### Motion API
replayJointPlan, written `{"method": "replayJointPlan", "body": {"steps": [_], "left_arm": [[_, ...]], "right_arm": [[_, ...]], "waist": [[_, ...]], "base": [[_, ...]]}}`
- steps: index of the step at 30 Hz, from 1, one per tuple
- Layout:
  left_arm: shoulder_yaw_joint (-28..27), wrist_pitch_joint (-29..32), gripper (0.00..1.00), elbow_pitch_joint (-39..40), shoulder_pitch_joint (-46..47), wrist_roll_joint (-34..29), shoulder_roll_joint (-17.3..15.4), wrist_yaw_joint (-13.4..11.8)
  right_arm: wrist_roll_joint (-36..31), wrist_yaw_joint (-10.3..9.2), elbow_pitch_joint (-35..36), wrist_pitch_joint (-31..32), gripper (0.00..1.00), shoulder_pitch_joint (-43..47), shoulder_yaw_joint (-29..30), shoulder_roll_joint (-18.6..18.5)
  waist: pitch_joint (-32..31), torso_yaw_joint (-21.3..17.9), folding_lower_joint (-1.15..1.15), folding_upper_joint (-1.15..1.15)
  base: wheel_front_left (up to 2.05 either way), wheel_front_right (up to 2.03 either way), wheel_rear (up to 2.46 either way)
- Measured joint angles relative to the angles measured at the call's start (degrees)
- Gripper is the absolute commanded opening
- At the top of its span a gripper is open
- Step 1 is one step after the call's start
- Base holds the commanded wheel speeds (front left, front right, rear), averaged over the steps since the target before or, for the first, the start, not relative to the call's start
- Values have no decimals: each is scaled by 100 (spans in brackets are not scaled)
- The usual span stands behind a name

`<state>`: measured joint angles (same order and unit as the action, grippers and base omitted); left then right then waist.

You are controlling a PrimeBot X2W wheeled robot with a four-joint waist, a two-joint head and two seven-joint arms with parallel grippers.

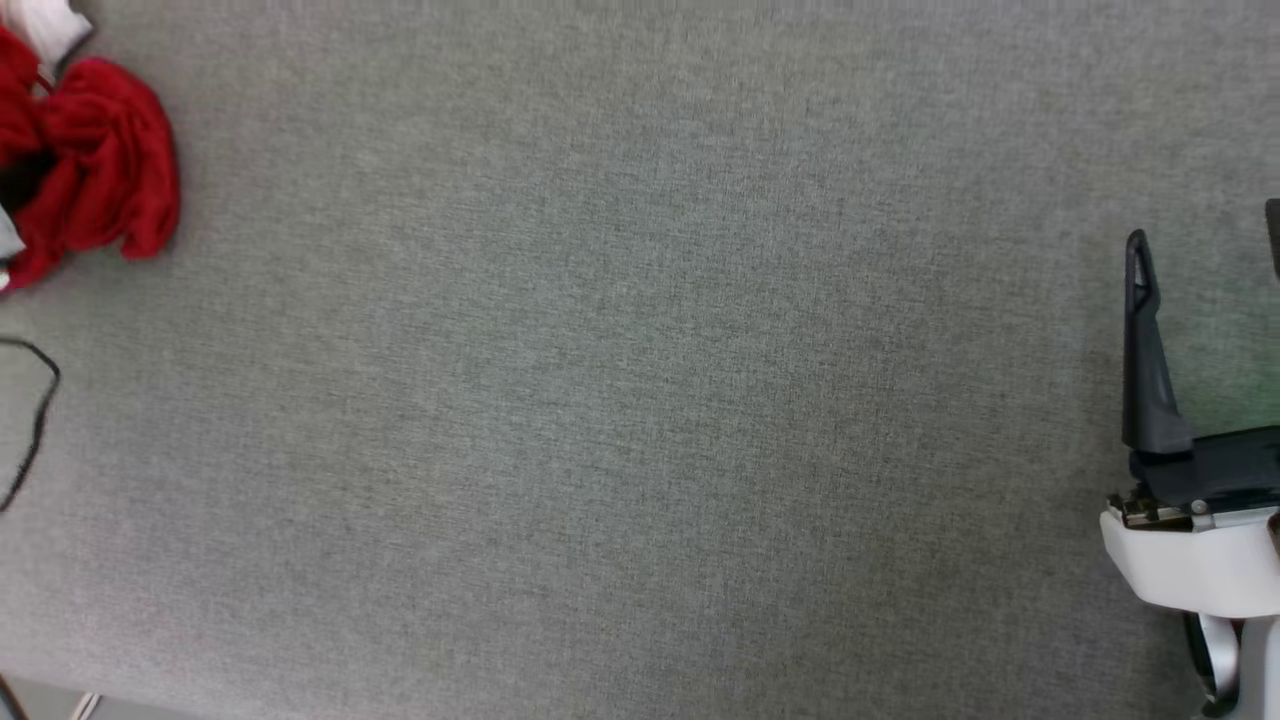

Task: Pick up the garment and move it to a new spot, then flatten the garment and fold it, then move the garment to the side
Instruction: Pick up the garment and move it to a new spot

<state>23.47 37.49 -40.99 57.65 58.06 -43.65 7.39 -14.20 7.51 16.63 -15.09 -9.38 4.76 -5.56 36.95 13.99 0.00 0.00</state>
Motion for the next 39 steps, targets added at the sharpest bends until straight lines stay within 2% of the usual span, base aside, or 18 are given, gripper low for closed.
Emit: {"method": "replayJointPlan", "body": {"steps": [2,4,5,13,14,22,26,39], "left_arm": [[88,-144,0,193,93,-40,-149,0],[477,-344,0,978,448,-111,-566,0],[563,-345,0,1121,521,-144,-641,0],[1181,-229,0,2349,1173,-399,-955,1],[1405,-107,0,2767,1412,-491,-912,1],[2094,101,0,3591,2207,-575,-600,1],[2451,142,0,3909,2501,-638,-341,1],[3624,-225,0,4543,2520,-494,503,1]], "right_arm": [[20,0,-49,0,100,1,-32,30],[116,0,-225,0,100,4,-171,145],[127,0,-248,0,100,3,-192,164],[298,0,-430,1,100,4,-308,247],[457,0,-481,1,100,8,-316,254],[840,0,-581,0,100,5,-299,255],[977,0,-603,0,100,19,-260,255],[1227,0,-698,0,100,47,-211,258]], "waist": [[-133,-5,0,0],[-582,-27,0,0],[-655,-35,0,0],[-1175,-223,-1,0],[-1322,-368,0,0],[-1617,-959,-1,0],[-1732,-1304,-1,0],[-1809,-2200,-1,0]], "base": [[0,0,0],[0,0,0],[0,0,0],[0,0,0],[0,0,0],[0,0,0],[0,0,0],[0,0,0]]}}
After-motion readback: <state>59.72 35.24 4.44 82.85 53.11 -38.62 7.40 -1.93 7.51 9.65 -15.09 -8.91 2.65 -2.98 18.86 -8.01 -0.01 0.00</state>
